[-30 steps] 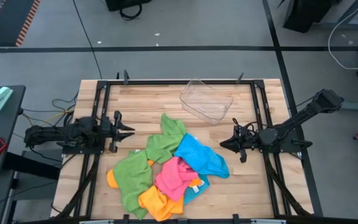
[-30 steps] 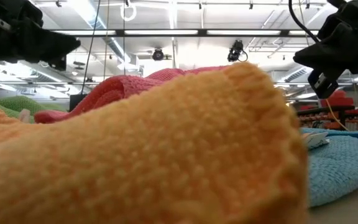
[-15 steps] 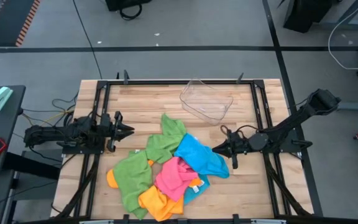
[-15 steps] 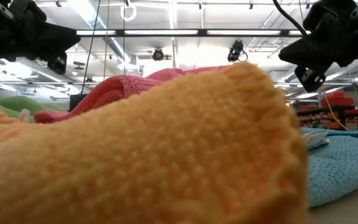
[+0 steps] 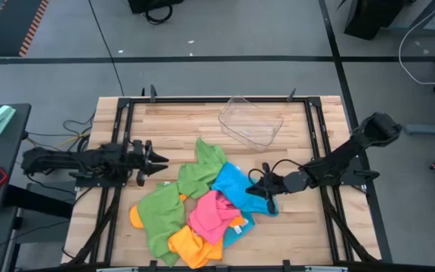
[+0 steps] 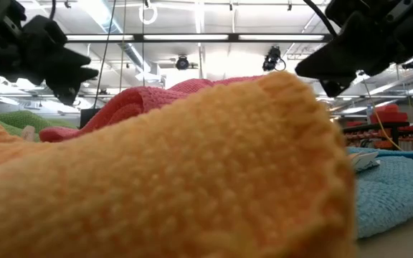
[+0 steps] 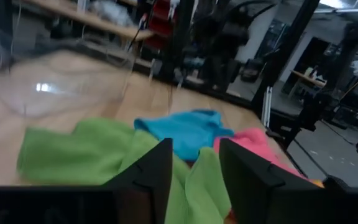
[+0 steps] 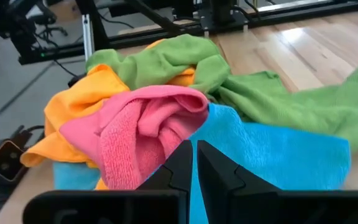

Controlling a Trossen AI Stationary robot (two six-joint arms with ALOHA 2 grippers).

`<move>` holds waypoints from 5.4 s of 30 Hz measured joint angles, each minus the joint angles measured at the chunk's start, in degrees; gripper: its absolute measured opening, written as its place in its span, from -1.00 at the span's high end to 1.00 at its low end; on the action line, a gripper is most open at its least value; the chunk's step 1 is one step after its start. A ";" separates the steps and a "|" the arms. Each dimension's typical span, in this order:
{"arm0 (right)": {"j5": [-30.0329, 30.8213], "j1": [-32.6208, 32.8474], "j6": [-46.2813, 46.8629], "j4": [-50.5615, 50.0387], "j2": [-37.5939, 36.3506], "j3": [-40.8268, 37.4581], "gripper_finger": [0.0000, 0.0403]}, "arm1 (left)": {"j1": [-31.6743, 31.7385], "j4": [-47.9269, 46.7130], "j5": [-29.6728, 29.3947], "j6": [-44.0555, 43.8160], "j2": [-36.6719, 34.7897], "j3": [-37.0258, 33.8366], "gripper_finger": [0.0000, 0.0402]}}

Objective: Fold microfiber towels
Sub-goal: Fold the top green towel

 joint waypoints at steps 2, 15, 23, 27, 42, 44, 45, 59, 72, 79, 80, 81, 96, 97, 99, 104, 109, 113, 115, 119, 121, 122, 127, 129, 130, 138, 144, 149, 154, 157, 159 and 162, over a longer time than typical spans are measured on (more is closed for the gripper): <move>-1.16 -1.53 -0.31 -1.46 0.96 1.72 0.84 | -0.03 -0.50 0.02 -0.35 2.17 1.38 0.17; -11.13 -11.85 -5.43 -7.70 6.80 11.49 0.84 | -1.25 -8.58 0.00 -0.35 16.03 10.83 0.08; -13.18 -13.04 -8.31 -12.49 14.75 20.83 0.64 | -3.76 -8.55 0.02 -1.48 21.77 12.60 0.08; -13.27 -13.62 -9.76 -17.55 19.44 27.13 0.44 | -5.10 -8.52 0.00 -2.66 23.00 12.81 0.08; -22.64 -19.20 -9.01 -32.15 32.38 47.17 0.23 | -10.33 -9.16 0.53 -4.86 24.07 12.79 0.14; -25.53 -19.98 -8.02 -32.48 33.30 48.54 0.23 | -10.56 -9.35 0.52 -4.86 24.07 12.79 0.14; -26.83 -20.34 -7.55 -32.89 33.75 49.20 0.23 | -10.64 -9.33 0.52 -4.86 24.07 12.79 0.14; -31.01 -20.91 -6.77 -36.54 36.67 50.79 0.44 | -10.62 -9.77 0.48 -4.78 24.07 12.79 0.19; -29.04 -20.52 -10.63 -39.69 32.10 50.73 0.96 | -10.58 -9.08 -4.45 -2.63 24.07 12.79 0.19; -29.17 -20.47 -12.52 -44.88 26.66 50.73 0.98 | -10.60 -4.93 -5.01 -1.55 24.11 12.79 0.19; -29.69 -20.47 -12.70 -46.08 26.09 50.75 0.98 | -10.59 -4.32 -5.01 -1.38 24.13 12.79 0.19; -30.30 -20.48 -12.92 -47.04 25.54 50.73 0.98 | -10.59 -3.17 -5.01 -1.25 24.40 12.79 0.19; -33.96 -13.51 -18.19 -49.84 21.65 50.73 0.98 | -9.43 23.75 -11.89 7.28 40.70 12.85 0.19; -33.89 -13.13 -18.37 -48.85 22.49 50.73 0.98 | -9.25 25.01 -11.75 7.33 42.11 13.15 0.19; -32.89 -12.54 -18.57 -47.95 24.11 50.68 0.97 | -9.16 26.21 -10.71 7.55 44.78 14.41 0.19; -26.40 -12.04 -18.58 -45.18 26.36 50.68 0.97 | -10.12 26.40 -9.26 8.62 52.16 20.50 0.19; -22.40 -11.37 -18.89 -44.43 25.39 50.68 0.96 | -11.52 25.46 -8.96 11.81 58.73 26.77 0.18; -22.25 -10.01 -20.45 -44.41 23.56 50.71 0.96 | -11.57 23.68 -6.20 13.79 63.41 31.44 0.17; -22.33 -9.18 -21.01 -44.16 23.09 50.71 0.96 | -11.47 22.14 -5.22 14.56 65.45 33.22 0.17; -24.48 -7.37 -21.34 -44.95 22.65 50.71 0.96 | -11.20 21.01 -1.62 14.78 68.89 35.18 0.19; -26.10 -6.51 -21.36 -45.08 22.65 50.69 0.96 | -11.17 21.25 0.75 14.81 70.79 36.47 0.19; -26.75 -6.13 -21.40 -45.00 22.65 50.44 0.96 | -11.17 21.36 1.69 14.94 71.54 36.90 0.19; -27.03 -4.93 -20.72 -43.81 22.95 47.91 0.96 | -11.61 21.05 5.79 16.50 75.38 38.29 0.19; -26.97 -4.63 -19.34 -43.61 22.95 46.68 0.96 | -11.65 20.75 6.83 16.26 76.33 38.61 0.19; -27.01 -4.59 -18.57 -43.99 22.95 46.24 0.96 | -11.65 20.30 7.18 15.85 76.58 38.57 0.19; -36.09 -2.47 -14.14 -44.22 23.00 43.24 0.96 | -14.04 15.35 8.77 10.08 76.68 38.51 0.19; -39.19 -1.20 -13.25 -44.08 23.02 42.40 0.96 | -16.47 14.52 11.80 7.40 76.66 38.97 0.19; -42.61 -0.88 -12.10 -44.12 23.02 42.40 0.96 | -16.06 14.23 10.15 8.77 76.66 41.84 0.19; -43.41 -0.87 -9.76 -44.28 23.02 42.40 0.96 | -13.80 11.63 2.34 11.83 76.60 43.96 0.19; -42.66 -0.65 -9.17 -44.57 23.02 42.40 0.96 | -11.27 6.74 -0.49 12.24 76.57 44.70 0.19; -42.03 -0.57 -9.26 -44.56 23.02 42.40 0.96 | -9.43 4.41 -0.72 12.34 76.57 44.89 0.19; -40.21 -0.22 -9.86 -44.58 23.02 42.40 0.96 | -7.51 2.53 2.21 12.70 76.57 44.89 0.15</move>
